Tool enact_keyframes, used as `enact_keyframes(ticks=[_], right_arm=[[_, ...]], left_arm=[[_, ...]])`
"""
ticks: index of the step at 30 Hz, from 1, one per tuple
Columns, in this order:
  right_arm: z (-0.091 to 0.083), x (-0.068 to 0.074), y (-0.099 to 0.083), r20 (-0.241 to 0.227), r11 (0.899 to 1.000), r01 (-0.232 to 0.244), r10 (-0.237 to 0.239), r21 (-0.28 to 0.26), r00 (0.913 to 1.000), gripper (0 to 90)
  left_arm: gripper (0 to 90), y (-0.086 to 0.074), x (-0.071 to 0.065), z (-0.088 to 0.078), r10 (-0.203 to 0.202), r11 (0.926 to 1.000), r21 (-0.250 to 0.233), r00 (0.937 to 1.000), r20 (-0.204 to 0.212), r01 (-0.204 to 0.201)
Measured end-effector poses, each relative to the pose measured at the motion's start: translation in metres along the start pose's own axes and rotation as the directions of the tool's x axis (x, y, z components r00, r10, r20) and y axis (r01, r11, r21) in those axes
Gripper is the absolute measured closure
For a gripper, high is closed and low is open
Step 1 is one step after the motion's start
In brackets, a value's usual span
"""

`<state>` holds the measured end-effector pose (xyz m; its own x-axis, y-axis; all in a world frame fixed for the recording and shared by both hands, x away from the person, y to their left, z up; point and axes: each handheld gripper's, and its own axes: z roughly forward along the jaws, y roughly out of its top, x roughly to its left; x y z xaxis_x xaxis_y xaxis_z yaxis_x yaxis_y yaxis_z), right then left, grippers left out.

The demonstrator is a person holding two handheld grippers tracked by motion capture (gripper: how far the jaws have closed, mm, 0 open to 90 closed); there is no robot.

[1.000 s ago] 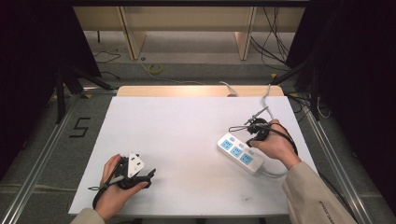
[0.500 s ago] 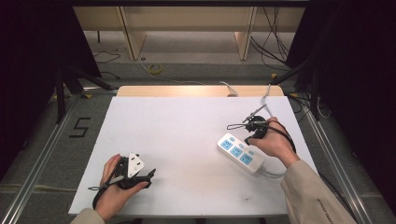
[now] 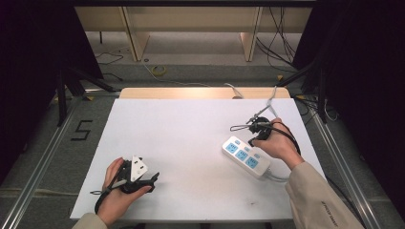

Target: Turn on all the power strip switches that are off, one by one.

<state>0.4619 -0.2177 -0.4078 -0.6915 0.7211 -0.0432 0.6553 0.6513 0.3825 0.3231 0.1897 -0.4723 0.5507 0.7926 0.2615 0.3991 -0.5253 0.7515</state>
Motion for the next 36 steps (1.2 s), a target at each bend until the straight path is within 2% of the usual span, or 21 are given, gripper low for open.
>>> enact_keyframes(ticks=[36], right_arm=[[0.007, 0.004, 0.019, 0.000, 1.000, 0.019, -0.019, 0.006, 0.9998, 90.0]], left_arm=[[23.1, 0.000, 0.000, 0.000, 0.003, 1.0000, -0.002, 1.0000, 0.002, -0.003]])
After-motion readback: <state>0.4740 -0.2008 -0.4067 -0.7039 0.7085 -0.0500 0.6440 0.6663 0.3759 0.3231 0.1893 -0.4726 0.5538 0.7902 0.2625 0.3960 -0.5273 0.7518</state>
